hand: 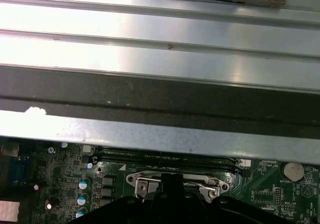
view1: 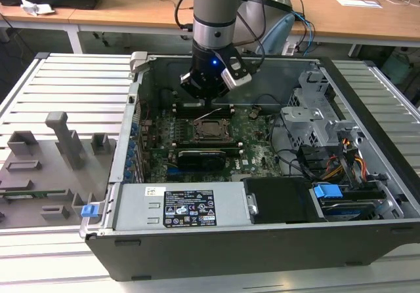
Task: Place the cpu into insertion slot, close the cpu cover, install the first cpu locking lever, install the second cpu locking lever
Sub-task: 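Install the first cpu locking lever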
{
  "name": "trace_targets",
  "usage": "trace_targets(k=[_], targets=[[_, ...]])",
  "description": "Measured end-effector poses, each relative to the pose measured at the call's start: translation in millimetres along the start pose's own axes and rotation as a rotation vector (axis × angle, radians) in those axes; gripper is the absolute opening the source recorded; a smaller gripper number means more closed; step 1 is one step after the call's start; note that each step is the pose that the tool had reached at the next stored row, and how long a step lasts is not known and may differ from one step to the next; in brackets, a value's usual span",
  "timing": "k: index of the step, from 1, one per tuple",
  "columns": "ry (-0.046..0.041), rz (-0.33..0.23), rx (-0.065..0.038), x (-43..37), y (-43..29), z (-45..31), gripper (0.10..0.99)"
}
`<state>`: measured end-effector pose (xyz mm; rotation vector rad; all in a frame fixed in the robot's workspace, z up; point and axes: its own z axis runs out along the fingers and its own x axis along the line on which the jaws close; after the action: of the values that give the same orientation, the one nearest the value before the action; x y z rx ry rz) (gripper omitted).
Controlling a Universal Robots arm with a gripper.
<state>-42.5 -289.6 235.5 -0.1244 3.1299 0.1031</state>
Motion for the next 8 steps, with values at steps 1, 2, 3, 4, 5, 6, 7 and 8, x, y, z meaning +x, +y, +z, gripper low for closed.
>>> trace_targets(k=[1,2,3,4,5,6,7,8], targets=[[-0.0001,0.000,0.000,0.0,0.0,0.2,0.106],[-0.0001,0.000,0.000,0.0,0.0,0.4,0.106],[0.0000,0.000,0.000,-0.3,-0.1,0.6,0.106],[0.0000,0.000,0.000,-1.2,-0.1,0.9,0.106],[0.0000,0.000,0.000,-2.0,-0.2,1.2,0.106],[0.0000,0.000,0.000,-3.1,-0.4,1.7,0.106],[-0.0001,0.000,0.000,-3.7,-0.4,2.1,0.106],[-0.0001,0.000,-0.001,-4.3,-0.5,2.7,0.106]])
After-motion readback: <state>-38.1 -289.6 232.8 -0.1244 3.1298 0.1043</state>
